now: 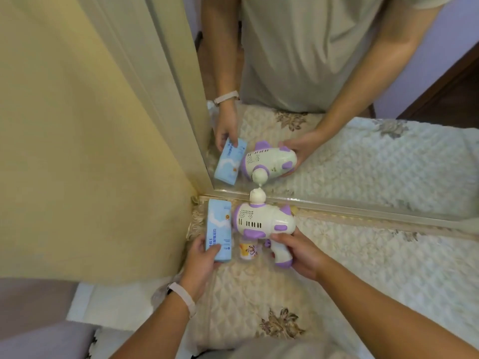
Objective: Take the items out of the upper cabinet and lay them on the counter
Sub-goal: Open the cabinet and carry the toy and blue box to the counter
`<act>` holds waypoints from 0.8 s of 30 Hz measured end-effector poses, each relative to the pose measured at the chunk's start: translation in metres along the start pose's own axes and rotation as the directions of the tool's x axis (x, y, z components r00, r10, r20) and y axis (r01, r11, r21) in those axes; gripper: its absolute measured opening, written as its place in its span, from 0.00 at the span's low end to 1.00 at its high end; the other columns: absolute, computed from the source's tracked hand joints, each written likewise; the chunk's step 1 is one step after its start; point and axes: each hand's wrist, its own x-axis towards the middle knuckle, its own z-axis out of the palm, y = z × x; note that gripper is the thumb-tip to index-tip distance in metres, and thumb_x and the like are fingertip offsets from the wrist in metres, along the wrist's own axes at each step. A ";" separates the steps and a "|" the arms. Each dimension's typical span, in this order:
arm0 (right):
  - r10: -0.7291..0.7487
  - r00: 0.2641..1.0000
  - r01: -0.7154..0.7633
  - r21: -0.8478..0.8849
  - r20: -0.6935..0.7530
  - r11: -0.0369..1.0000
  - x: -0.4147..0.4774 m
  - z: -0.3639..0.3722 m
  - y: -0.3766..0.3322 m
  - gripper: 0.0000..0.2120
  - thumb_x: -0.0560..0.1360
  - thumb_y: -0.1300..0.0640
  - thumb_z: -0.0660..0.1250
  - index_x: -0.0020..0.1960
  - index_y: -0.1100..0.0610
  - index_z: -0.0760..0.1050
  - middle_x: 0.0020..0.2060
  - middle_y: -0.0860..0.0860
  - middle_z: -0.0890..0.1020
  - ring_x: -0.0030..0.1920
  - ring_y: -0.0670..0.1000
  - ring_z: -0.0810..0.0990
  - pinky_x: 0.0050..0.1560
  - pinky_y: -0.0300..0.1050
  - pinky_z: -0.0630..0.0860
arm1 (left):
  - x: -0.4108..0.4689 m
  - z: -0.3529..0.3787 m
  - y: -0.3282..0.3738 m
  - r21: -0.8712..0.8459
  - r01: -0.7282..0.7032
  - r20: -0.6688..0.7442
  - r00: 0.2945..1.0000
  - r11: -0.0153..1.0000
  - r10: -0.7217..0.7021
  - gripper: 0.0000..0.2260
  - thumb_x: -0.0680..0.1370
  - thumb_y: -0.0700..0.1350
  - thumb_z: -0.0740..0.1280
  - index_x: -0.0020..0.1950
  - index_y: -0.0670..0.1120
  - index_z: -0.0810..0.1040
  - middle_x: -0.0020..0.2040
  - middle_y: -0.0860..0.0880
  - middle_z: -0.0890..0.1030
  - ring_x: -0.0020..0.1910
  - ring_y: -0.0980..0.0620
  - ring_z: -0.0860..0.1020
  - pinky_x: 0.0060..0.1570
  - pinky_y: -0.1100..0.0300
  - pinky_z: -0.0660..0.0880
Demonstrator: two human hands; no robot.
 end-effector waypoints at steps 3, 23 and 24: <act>0.077 0.997 -0.076 0.037 -0.007 0.996 0.005 -0.005 0.007 0.25 0.71 0.60 0.70 0.67 0.60 0.69 0.41 0.61 0.80 0.40 0.54 0.79 0.38 0.49 0.77 | 0.010 -0.003 -0.007 0.074 -0.026 0.052 0.998 0.997 0.022 0.09 0.78 0.34 0.65 0.57 0.43 0.75 0.53 0.42 0.82 0.44 0.49 0.82 0.34 0.59 0.79; -0.279 0.939 0.049 -0.726 -0.200 0.686 -0.025 -0.021 0.019 0.14 0.78 0.52 0.67 0.62 0.50 0.73 0.51 0.46 0.78 0.46 0.39 0.78 0.40 0.27 0.71 | -0.024 -0.021 -0.025 0.694 -0.398 0.172 0.901 0.600 0.399 0.24 0.77 0.43 0.66 0.72 0.44 0.67 0.69 0.45 0.68 0.67 0.47 0.70 0.65 0.49 0.70; -0.296 0.936 0.055 -0.753 -0.189 0.655 -0.029 -0.022 0.020 0.16 0.78 0.51 0.67 0.64 0.50 0.72 0.52 0.46 0.78 0.47 0.40 0.78 0.43 0.29 0.71 | -0.030 -0.021 -0.026 0.709 -0.398 0.169 0.898 0.582 0.407 0.24 0.77 0.43 0.66 0.72 0.44 0.67 0.70 0.45 0.68 0.69 0.47 0.68 0.67 0.48 0.69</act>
